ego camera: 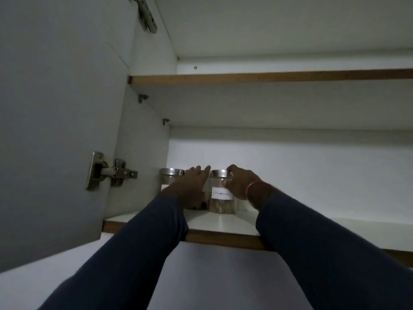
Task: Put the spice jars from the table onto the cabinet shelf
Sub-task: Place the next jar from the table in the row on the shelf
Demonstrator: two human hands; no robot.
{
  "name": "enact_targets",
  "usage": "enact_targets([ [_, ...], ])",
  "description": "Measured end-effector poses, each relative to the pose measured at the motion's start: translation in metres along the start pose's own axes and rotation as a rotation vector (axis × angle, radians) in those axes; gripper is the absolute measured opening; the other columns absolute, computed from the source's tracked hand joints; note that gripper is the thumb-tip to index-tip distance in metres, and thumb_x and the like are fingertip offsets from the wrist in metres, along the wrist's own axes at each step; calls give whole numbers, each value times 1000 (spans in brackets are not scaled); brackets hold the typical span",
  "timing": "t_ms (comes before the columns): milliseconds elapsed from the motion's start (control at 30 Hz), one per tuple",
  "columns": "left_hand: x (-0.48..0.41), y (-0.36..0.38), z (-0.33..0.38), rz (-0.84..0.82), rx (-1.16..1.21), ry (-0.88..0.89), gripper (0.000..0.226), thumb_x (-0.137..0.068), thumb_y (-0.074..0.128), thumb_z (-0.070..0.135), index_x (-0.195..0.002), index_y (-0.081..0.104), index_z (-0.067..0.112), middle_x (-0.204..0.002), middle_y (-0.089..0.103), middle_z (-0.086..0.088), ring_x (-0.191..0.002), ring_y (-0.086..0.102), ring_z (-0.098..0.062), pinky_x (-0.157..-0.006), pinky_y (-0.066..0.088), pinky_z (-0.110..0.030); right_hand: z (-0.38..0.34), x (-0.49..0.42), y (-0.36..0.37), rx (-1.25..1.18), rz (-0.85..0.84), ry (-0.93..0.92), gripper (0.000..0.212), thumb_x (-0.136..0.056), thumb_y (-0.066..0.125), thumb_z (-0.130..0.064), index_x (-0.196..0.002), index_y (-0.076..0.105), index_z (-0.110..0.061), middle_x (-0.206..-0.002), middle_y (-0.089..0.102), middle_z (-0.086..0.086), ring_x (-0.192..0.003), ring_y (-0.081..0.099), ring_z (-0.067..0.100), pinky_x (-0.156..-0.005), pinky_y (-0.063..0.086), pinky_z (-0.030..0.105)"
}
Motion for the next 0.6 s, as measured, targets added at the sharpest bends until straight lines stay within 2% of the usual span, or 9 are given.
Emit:
enact_targets([
  [100,3,-7,-3,50,52,-18,69,-87,53,4,-148,24,9,-151,30,-12,-139,30,-29,-110,31,-38,-1,-2,1,26,12,-5,33,-95,49,-37,-124,47,-20,-113,63,11,-98,60,28,-89,51,42],
  [167,3,-8,-4,39,23,-16,61,-83,53,1,-142,37,6,-145,34,-13,-134,35,-31,-105,35,-38,0,-1,2,34,4,-3,36,-96,48,-37,-127,45,-20,-113,62,12,-99,59,29,-88,50,41],
  [300,5,-2,-6,-7,-44,-14,64,-84,50,1,-146,31,3,-159,10,-15,-144,20,-31,-113,27,-39,3,0,11,19,-38,17,46,-96,50,-31,-137,31,-20,-113,64,15,-99,62,31,-90,51,43],
  [433,7,0,-4,-31,-41,0,69,-84,52,1,-149,27,9,-160,3,-15,-146,15,-33,-116,26,-41,8,0,19,50,-89,53,82,-95,54,-29,-154,-3,-24,-129,58,17,-113,58,33,-98,46,43],
  [467,8,0,-4,-34,-35,-1,71,-84,53,1,-149,26,11,-160,2,-15,-146,14,-33,-116,26,-42,8,0,17,78,-78,42,87,-93,57,-30,-154,-5,-24,-130,58,16,-114,58,33,-99,46,43],
  [533,9,0,-5,-28,-34,-5,72,-84,53,1,-150,25,13,-161,2,-13,-147,13,-32,-116,26,-43,4,1,8,126,10,-4,81,-90,61,-29,-152,9,-26,-128,59,14,-111,59,34,-96,49,45],
  [600,8,-1,-6,-18,-43,-9,72,-85,53,2,-150,24,13,-161,3,-12,-147,13,-31,-116,27,-43,-2,3,0,123,93,-55,63,-89,58,-23,-144,27,-26,-121,62,13,-104,61,34,-91,51,45],
])
Point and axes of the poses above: each hand's wrist, its own x-axis away from the middle knuckle, its own y-axis out of the palm, z = x × y, the point moved 8 cm from there along -x, towards the middle knuckle
